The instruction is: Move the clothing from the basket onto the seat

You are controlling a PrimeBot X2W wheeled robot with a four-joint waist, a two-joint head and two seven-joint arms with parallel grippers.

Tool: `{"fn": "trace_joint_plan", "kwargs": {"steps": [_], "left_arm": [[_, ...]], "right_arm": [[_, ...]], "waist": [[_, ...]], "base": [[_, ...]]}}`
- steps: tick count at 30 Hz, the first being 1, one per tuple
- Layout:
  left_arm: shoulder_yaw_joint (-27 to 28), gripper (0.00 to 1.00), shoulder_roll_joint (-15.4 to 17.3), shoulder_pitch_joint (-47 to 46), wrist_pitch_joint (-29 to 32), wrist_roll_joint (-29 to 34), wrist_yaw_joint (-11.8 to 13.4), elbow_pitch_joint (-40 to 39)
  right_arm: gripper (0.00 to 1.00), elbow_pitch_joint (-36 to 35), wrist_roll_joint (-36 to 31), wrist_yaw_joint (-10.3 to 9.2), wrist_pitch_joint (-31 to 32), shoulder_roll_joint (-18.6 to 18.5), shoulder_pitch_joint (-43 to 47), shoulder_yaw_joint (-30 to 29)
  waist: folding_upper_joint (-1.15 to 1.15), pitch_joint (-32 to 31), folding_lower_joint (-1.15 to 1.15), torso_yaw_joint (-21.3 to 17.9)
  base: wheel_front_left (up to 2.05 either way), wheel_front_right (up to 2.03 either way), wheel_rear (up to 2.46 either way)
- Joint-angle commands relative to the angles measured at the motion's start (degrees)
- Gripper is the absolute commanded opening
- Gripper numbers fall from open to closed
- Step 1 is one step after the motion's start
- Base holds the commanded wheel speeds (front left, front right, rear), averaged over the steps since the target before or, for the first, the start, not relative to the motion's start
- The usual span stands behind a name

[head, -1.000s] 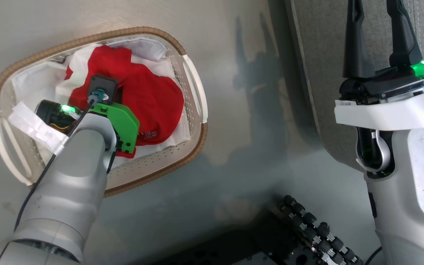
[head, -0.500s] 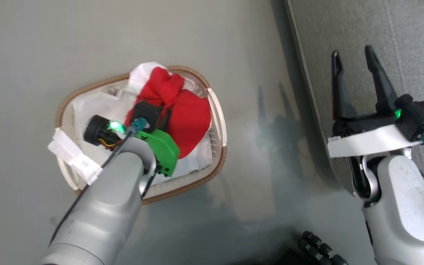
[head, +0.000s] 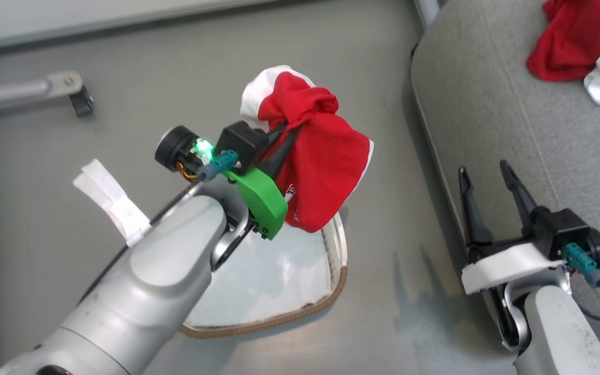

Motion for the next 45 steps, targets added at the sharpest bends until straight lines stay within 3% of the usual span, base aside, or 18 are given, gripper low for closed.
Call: {"fn": "trace_joint_plan", "kwargs": {"steps": [1,8,16,32,40,45], "left_arm": [[-0.8,0.0,1.2,-1.0,0.8,-1.2,-0.1,-1.2],[-2.5,0.0,4.9,-5.4,4.4,-6.7,-0.1,-5.4],[-3.3,0.0,6.2,-8.6,6.1,-11.4,-0.1,-7.6],[-4.6,0.0,6.5,-9.5,5.4,-13.5,-0.1,-8.5],[-4.9,0.0,6.2,-10.0,4.9,-13.3,-0.1,-8.6],[-5.1,0.0,5.7,-10.3,4.7,-13.3,-0.1,-8.9]], "right_arm": [[1.0,0.7,-0.5,-0.08,-0.1,-0.3,1.8,0.3],[1.0,2.5,-0.7,-0.08,-0.1,-0.2,4.6,2.7],[1.0,2.2,-0.6,-0.08,-0.1,-0.2,4.4,5.1],[1.0,-0.2,1.6,-0.08,-0.1,-0.2,2.5,8.5],[1.0,-1.5,6.3,-0.08,-0.1,-0.2,-1.0,13.7],[1.0,1.2,9.2,-0.08,-0.1,-0.2,-3.6,16.8]], "waist": [[0.0,-11.6,0.0,3.5],[0.0,-19.5,0.0,3.1],[0.0,-22.7,0.0,2.8],[0.0,-24.2,0.0,3.0],[0.0,-23.6,0.0,3.0],[0.0,-23.2,0.0,3.5]], "base": [[0.0,0.0,0.0],[0.0,0.0,0.0],[0.0,0.0,0.0],[0.0,0.0,0.0],[0.0,0.0,0.0],[0.0,0.0,0.0]]}}
